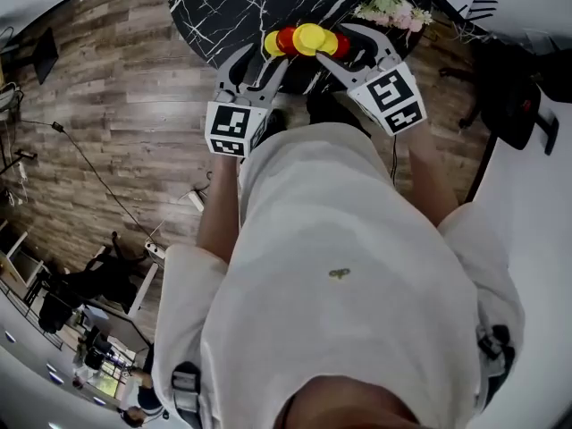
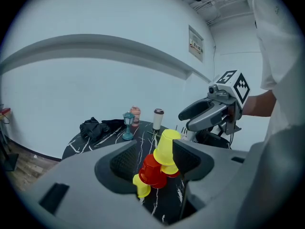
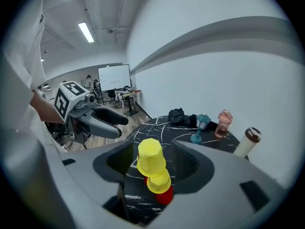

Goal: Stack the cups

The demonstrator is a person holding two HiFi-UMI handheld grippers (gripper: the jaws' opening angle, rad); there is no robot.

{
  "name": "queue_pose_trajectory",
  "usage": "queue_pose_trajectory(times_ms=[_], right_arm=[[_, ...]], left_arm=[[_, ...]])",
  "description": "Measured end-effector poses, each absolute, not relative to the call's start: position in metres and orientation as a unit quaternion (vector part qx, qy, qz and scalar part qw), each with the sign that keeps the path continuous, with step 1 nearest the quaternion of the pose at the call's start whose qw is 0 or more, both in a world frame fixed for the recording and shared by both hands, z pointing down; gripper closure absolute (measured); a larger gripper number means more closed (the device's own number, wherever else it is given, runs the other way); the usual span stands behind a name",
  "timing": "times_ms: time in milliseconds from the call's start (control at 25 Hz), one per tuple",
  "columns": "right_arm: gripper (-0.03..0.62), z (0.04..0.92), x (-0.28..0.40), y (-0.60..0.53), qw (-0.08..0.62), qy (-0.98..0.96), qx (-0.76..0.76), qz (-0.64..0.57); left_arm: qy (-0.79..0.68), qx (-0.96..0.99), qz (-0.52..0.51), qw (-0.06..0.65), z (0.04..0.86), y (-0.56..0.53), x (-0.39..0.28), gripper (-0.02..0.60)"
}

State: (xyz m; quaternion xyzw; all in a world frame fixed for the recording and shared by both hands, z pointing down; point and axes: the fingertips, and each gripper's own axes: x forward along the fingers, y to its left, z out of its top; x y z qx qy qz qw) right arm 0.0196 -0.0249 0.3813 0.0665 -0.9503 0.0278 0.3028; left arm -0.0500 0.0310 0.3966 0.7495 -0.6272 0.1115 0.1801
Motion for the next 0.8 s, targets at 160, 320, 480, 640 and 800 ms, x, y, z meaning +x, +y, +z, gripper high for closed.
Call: queue_pose_trajectory(times_ms=[160, 320, 480, 640, 800], right_arm=[[0.355, 0.380, 0.029, -0.017, 0.289, -0.949, 0.120, 0.046], [0.373, 0.387, 0.039, -0.003, 0.286, -0.942, 0.164, 0.063], [0.394, 0.390, 0.045, 0.019, 0.278, -0.936, 0.201, 0.079], [0.410, 0.388, 0.048, 0.045, 0.274, -0.931, 0.228, 0.082], [0.437, 0.385, 0.054, 0.064, 0.263, -0.926, 0.259, 0.082]], left_arm=[[-0.601, 0.772, 0.118, 0.170, 0.397, 0.040, -0.053, 0.348], [-0.579, 0.789, 0.123, 0.164, 0.399, 0.057, -0.052, 0.348], [-0.561, 0.804, 0.124, 0.156, 0.396, 0.077, -0.053, 0.348], [-0.544, 0.816, 0.123, 0.150, 0.394, 0.098, -0.053, 0.348], [-0.528, 0.829, 0.121, 0.140, 0.392, 0.113, -0.051, 0.348]])
